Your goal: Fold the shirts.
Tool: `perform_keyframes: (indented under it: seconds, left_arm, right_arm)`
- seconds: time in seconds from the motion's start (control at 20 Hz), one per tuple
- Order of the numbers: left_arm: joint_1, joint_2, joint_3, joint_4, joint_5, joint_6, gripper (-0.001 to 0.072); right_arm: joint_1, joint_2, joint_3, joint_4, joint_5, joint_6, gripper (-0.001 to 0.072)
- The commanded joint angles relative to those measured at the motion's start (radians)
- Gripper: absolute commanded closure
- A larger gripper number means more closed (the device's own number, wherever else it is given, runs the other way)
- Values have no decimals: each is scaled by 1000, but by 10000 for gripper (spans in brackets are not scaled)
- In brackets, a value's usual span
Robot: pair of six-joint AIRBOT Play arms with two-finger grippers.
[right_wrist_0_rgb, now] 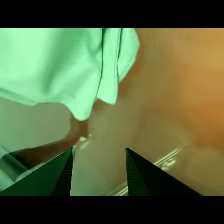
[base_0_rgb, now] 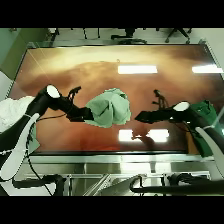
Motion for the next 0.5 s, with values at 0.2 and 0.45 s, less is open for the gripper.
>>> perform_keyframes:
  seconds: [0.2,0.45]
  left_arm:
    - [5,-89,-130,-23,327,29,9]
    - [5,-182,-56,-22,334,29,272]
  right_arm:
    - [183,-249,145,27,-107,-14,327]
    - [193,-305,193,72,-104,-14,539]
